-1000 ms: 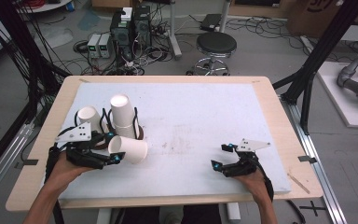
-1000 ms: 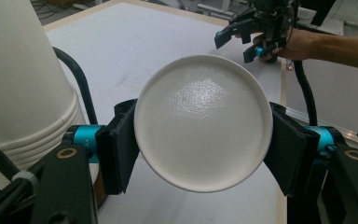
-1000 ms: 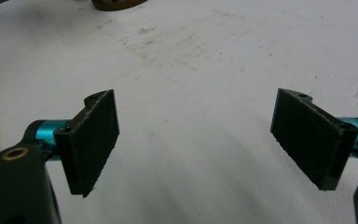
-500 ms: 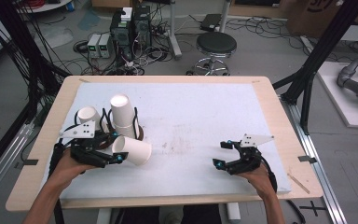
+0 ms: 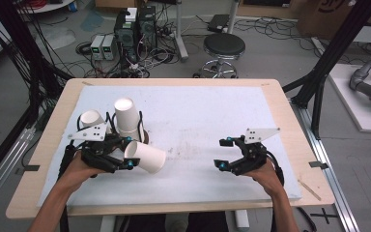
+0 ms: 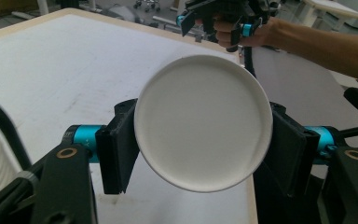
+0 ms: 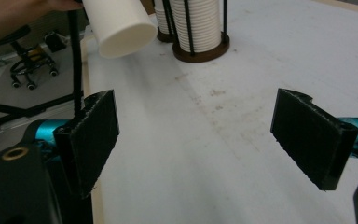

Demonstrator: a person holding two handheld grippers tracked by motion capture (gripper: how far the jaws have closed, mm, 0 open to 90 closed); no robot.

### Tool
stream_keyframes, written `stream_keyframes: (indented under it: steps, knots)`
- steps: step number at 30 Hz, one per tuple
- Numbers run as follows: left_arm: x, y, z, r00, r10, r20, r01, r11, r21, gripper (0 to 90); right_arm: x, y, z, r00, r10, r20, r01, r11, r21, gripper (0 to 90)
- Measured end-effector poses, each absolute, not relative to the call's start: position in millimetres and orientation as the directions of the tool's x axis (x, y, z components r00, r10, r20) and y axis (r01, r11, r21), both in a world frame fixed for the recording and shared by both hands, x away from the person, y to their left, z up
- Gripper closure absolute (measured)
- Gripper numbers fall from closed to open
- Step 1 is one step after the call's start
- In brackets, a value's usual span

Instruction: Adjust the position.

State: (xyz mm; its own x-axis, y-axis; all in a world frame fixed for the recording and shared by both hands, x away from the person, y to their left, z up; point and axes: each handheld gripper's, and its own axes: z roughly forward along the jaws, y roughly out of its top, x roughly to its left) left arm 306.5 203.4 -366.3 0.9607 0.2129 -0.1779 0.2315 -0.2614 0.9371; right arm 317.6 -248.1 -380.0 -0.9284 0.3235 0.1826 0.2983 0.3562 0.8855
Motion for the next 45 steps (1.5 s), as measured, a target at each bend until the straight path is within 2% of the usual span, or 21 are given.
stream_keyframes:
  steps: [13, 24, 45]
  knots:
    - [307.4, 180.7, -366.3, 0.971, 0.159, -0.18, 0.212, -0.222, 0.952, 33.7, 320.8, -217.3, -354.3, -0.959, 0.239, 0.152, 0.229, 0.337, 0.913, 15.7]
    - [309.0, 169.2, -368.1, 0.973, 0.145, -0.18, 0.208, -0.21, 0.955, 33.7, 326.8, -176.1, -352.7, -0.974, 0.159, 0.164, 0.209, 0.331, 0.92, 15.7]
    - [308.4, 154.5, -368.7, 0.979, 0.093, -0.179, 0.193, -0.164, 0.967, 33.7, 327.8, -137.0, -357.7, -0.979, 0.062, 0.196, 0.206, 0.319, 0.925, 15.8]
